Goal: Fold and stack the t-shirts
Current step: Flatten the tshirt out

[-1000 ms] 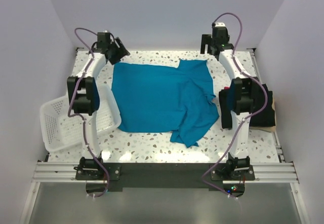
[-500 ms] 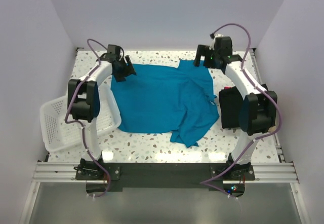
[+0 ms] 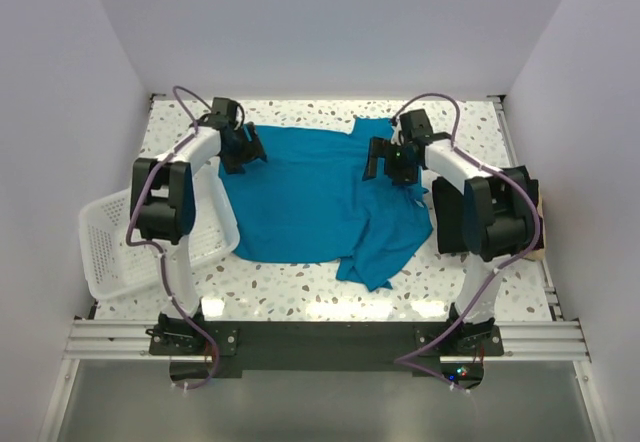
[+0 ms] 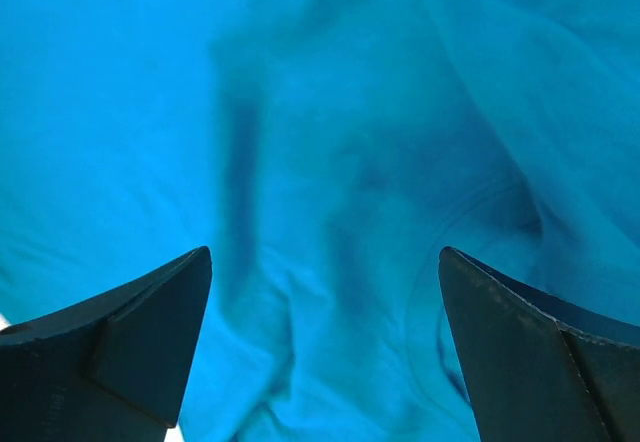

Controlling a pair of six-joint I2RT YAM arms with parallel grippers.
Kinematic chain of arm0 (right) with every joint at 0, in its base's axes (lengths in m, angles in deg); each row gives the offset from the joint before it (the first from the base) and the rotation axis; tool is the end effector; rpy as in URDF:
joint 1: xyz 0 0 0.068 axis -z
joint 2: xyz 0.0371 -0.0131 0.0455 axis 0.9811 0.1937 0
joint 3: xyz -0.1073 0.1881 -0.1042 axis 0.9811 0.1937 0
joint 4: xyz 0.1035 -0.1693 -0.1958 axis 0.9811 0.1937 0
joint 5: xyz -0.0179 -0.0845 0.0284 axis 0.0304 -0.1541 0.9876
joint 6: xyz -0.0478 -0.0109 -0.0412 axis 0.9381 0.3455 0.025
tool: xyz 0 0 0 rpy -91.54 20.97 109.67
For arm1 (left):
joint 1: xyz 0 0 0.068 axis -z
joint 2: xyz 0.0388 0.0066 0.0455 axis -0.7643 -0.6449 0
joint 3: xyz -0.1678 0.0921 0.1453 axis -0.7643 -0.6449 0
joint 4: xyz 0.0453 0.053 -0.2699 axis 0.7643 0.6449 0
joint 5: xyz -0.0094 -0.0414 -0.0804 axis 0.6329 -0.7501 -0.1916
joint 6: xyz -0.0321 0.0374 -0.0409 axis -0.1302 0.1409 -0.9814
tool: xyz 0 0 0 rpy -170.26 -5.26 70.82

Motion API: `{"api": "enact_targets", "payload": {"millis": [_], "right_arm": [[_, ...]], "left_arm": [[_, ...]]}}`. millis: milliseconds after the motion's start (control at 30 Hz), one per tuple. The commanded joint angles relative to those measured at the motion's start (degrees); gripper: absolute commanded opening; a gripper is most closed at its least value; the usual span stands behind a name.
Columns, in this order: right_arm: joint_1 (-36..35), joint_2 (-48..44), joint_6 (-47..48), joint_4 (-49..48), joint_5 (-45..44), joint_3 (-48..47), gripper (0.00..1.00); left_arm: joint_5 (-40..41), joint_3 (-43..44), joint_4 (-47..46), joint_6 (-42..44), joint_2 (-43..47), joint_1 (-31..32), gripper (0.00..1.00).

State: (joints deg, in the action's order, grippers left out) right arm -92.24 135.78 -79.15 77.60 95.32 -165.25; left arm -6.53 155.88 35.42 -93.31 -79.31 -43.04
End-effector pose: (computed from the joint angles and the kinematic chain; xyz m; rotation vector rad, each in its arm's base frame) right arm 0.4049 0.1091 0.1500 0.0309 2.6122 0.5336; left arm 0.4474 -0.0595 0.1357 -0.5920 2.5971 -0.4048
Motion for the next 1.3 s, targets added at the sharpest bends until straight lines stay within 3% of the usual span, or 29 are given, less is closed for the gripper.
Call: {"api": "enact_targets", "payload": {"millis": [0, 533, 800, 1033, 1133, 1267], "right_arm": [[0.40, 3.96, 0.15, 5.07, -4.10, -4.25, 0.99], [2.95, 16.01, -3.45, 11.84, -16.93, -18.74, 0.99], [5.41, 26.10, -3.10, 20.45, -24.23, -37.28, 0.99], [6.55, 31.83, -0.30, 22.48, -19.51, -50.38, 0.99], [6.47, 30.61, 1.11, 20.30, -15.47, -50.75, 0.99], [6.12, 25.61, 2.70, 16.16, -11.85, -48.12, 0.99]], "left_arm": [[0.09, 1.88, -0.92, 1.94, -2.94, -0.22, 0.77], [-2.90, 19.72, 1.01, 5.98, -18.67, -0.22, 0.77], [-10.63, 33.08, -3.46, 5.63, -27.64, -0.22, 0.78], [-15.91, 36.96, -11.54, 3.44, -30.02, -0.22, 0.81], [-16.70, 36.26, -13.22, 3.87, -27.92, -0.13, 0.81], [-15.48, 29.15, -15.59, 4.75, -20.72, -0.13, 0.82]]}}
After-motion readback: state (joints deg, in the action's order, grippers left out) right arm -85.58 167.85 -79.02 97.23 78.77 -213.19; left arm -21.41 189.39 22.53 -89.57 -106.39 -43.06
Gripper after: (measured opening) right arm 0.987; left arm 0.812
